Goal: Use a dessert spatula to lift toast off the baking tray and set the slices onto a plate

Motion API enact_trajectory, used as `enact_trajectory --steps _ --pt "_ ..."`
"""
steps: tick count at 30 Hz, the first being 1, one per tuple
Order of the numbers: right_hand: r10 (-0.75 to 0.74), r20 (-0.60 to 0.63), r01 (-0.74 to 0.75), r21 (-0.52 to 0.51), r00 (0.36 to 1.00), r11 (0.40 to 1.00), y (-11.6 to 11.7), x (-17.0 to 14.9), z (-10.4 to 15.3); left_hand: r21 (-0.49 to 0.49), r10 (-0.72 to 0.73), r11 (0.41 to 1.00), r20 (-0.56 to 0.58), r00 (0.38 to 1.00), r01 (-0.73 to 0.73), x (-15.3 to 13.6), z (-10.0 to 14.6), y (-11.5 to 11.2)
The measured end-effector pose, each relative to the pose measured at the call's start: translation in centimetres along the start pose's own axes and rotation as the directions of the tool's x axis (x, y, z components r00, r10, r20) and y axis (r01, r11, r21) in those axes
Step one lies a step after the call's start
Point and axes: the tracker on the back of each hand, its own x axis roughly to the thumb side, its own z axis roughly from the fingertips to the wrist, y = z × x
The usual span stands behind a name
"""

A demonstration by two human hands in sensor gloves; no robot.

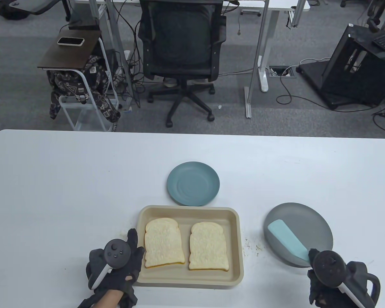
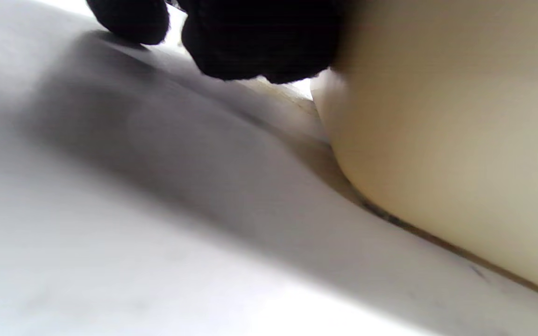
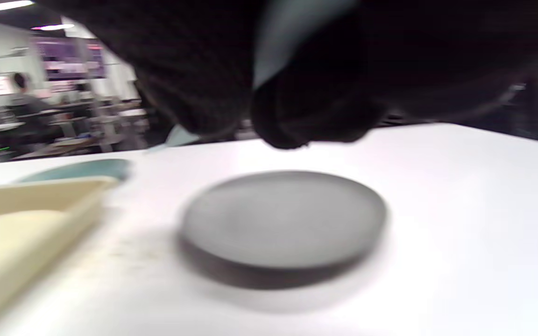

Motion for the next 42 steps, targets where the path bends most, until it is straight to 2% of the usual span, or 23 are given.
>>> enact_trajectory --steps 3,5,9,13,17,23,29,33,38,42 --pt "0.066 0.127 -0.079 0.102 0.99 0.992 -1.6 4.5 1.2 -0.002 0.01 1.0 -0.003 1.0 -0.01 -0.1 0.0 0.0" --pt "0.136 0.182 -0.165 0.151 0.974 0.975 -1.9 7.0 1.5 -0.003 0.009 1.0 -0.004 1.0 -0.009 0.0 0.0 0.0" --pt "0.305 0.255 -0.358 0.193 0.918 0.914 -1.8 11.2 0.8 -0.007 0.018 1.0 -0.008 1.0 -0.018 -0.1 0.0 0.0" --pt "0.383 0.307 -0.46 0.239 0.871 0.855 -0.8 14.4 -0.2 -0.007 0.02 1.0 -0.011 1.0 -0.02 -0.1 0.0 -0.1" --pt "0.489 0.334 -0.579 0.27 0.806 0.769 0.6 16.4 -1.1 -0.007 0.016 1.0 -0.012 1.0 -0.017 -0.1 0.0 -0.1" --pt "0.516 0.332 -0.605 0.281 0.79 0.745 1.7 16.7 -1.4 -0.007 0.018 1.0 -0.012 1.0 -0.018 -0.1 0.0 -0.1" --pt "0.409 0.28 -0.48 0.265 0.868 0.836 2.3 14.6 -0.3 -0.008 0.026 1.0 -0.01 1.0 -0.026 -0.1 0.0 -0.1" --pt "0.293 0.236 -0.347 0.232 0.926 0.909 3.5 12.7 0.4 -0.01 0.032 0.999 -0.009 0.999 -0.032 -0.2 0.0 -0.1" --pt "0.174 0.193 -0.209 0.179 0.966 0.961 4.8 10.9 1.0 -0.012 0.036 0.999 -0.008 0.999 -0.036 -0.2 0.0 -0.1" --pt "0.14 0.176 -0.167 0.146 0.974 0.975 5.6 10.5 1.2 -0.014 0.038 0.999 -0.007 0.999 -0.038 -0.2 -0.1 -0.2"
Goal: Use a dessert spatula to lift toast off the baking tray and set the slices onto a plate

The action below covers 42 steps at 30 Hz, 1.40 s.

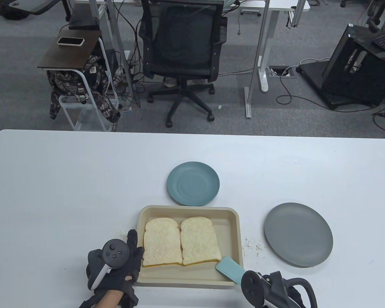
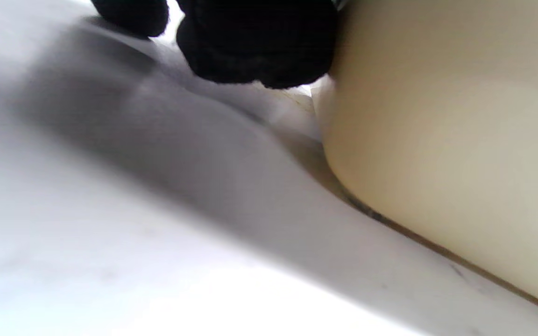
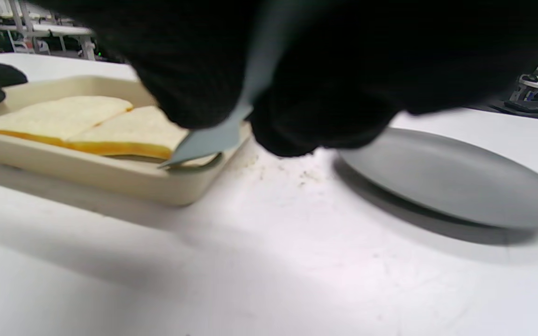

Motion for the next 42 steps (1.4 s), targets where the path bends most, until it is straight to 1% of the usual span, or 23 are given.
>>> enact_trajectory --steps 6,10,15,16,17,20,22,25,31,36,37,42 --pt "0.019 -0.014 -0.02 -0.041 1.0 0.999 0.5 0.6 -0.4 0.002 0.005 1.0 -0.003 1.0 -0.005 -0.1 0.0 0.0" --pt "-0.033 -0.034 0.031 -0.055 0.999 0.998 0.9 0.4 -0.7 0.003 0.01 1.0 -0.005 1.0 -0.01 -0.1 0.1 0.0" --pt "-0.025 -0.036 0.022 -0.077 0.999 0.997 1.4 0.7 -0.7 0.002 0.011 1.0 -0.003 1.0 -0.011 -0.1 0.0 0.0" --pt "-0.051 -0.025 0.049 -0.081 0.998 0.995 1.7 0.7 -1.0 0.002 0.011 1.0 -0.003 1.0 -0.011 -0.1 0.0 0.0" --pt "-0.059 -0.039 0.056 -0.066 0.997 0.996 1.9 0.8 -1.2 0.002 0.012 1.0 -0.003 1.0 -0.012 -0.1 0.0 0.0" --pt "-0.066 -0.031 0.063 -0.087 0.997 0.994 2.2 1.1 -1.8 0.002 0.011 1.0 -0.004 1.0 -0.011 -0.1 0.0 0.0" --pt "-0.096 -0.03 0.093 -0.093 0.995 0.991 2.7 1.1 -2.2 0.0 0.014 1.0 -0.004 1.0 -0.014 -0.2 0.0 0.0" --pt "-0.155 -0.019 0.152 -0.124 0.988 0.981 3.4 1.0 -3.0 0.0 0.015 1.0 -0.004 1.0 -0.015 -0.2 0.0 0.0" --pt "-0.221 0.012 0.22 -0.184 0.975 0.958 4.3 1.2 -4.5 0.0 0.015 1.0 -0.004 1.0 -0.015 -0.2 0.0 0.0" --pt "-0.188 0.029 0.189 -0.213 0.982 0.959 3.9 1.4 -5.1 0.004 0.011 1.0 -0.006 1.0 -0.011 -0.2 0.1 0.0" --pt "-0.161 0.045 0.167 -0.232 0.986 0.958 3.7 1.6 -5.3 0.003 0.011 1.0 -0.006 1.0 -0.011 -0.2 0.1 0.0" --pt "-0.115 0.055 0.125 -0.252 0.992 0.96 3.3 2.9 -6.1 0.003 0.012 1.0 -0.005 1.0 -0.012 -0.1 0.1 -0.1"
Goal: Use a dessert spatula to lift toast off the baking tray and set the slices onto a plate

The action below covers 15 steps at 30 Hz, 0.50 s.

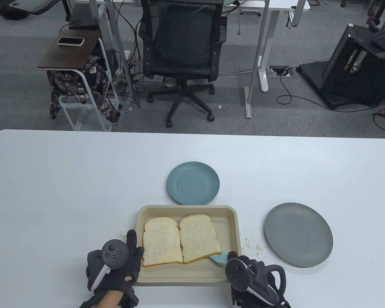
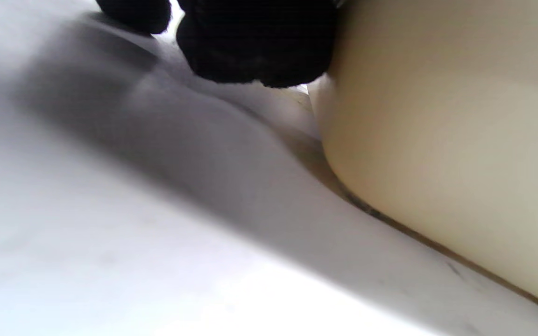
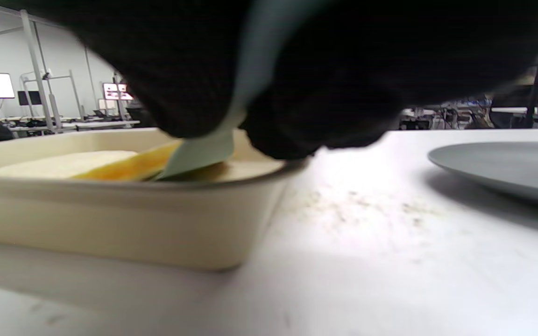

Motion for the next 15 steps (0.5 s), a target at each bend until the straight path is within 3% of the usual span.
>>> enact_trajectory --steps 8,15 --pt "-0.079 -0.031 0.079 0.01 0.996 0.997 0.6 -0.1 -0.5 -0.003 0.007 1.0 -0.001 1.0 -0.007 0.0 0.0 0.0" --pt "-0.132 -0.03 0.131 -0.04 0.991 0.991 0.1 -1.0 1.4 -0.006 0.011 1.0 -0.003 1.0 -0.011 -0.1 0.0 -0.1"
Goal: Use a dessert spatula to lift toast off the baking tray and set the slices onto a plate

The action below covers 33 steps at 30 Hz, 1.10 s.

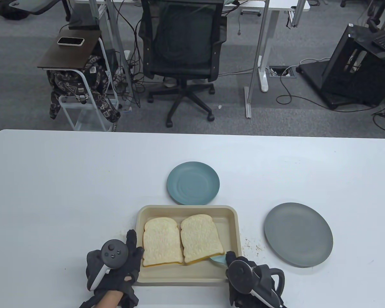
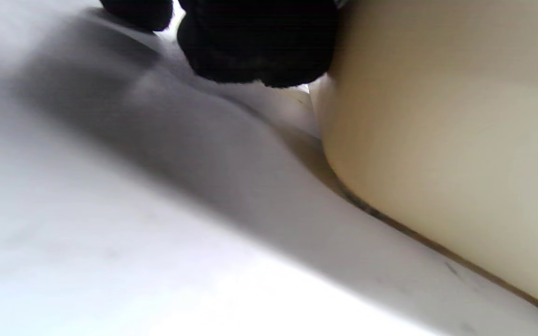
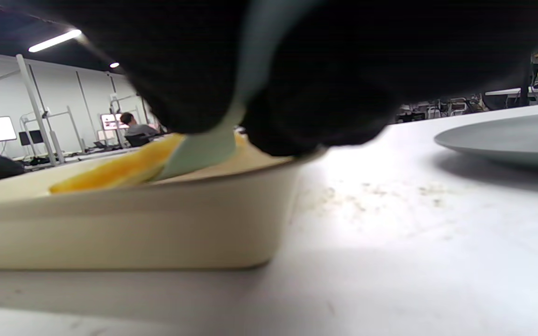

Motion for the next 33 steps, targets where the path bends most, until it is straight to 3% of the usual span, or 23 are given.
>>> enact_trajectory --steps 8,15,22,33 --pt "-0.03 0.025 0.032 -0.08 0.999 0.996 -3.6 -0.2 0.6 -0.001 0.0 1.0 0.0 1.0 0.0 0.0 0.0 0.0" --pt "-0.045 0.025 0.048 -0.136 0.999 0.99 -6.2 0.3 -4.4 -0.003 0.002 1.0 0.0 1.0 -0.002 -0.1 0.0 0.0" --pt "-0.031 0.004 0.031 -0.111 1.0 0.993 -4.7 0.8 -10.7 -0.005 0.005 1.0 0.001 1.0 -0.005 -0.1 -0.1 0.0" --pt "0.02 -0.061 -0.023 -0.039 0.998 0.999 -1.8 1.2 -18.4 -0.01 0.009 1.0 0.003 1.0 -0.009 -0.1 -0.1 0.0"
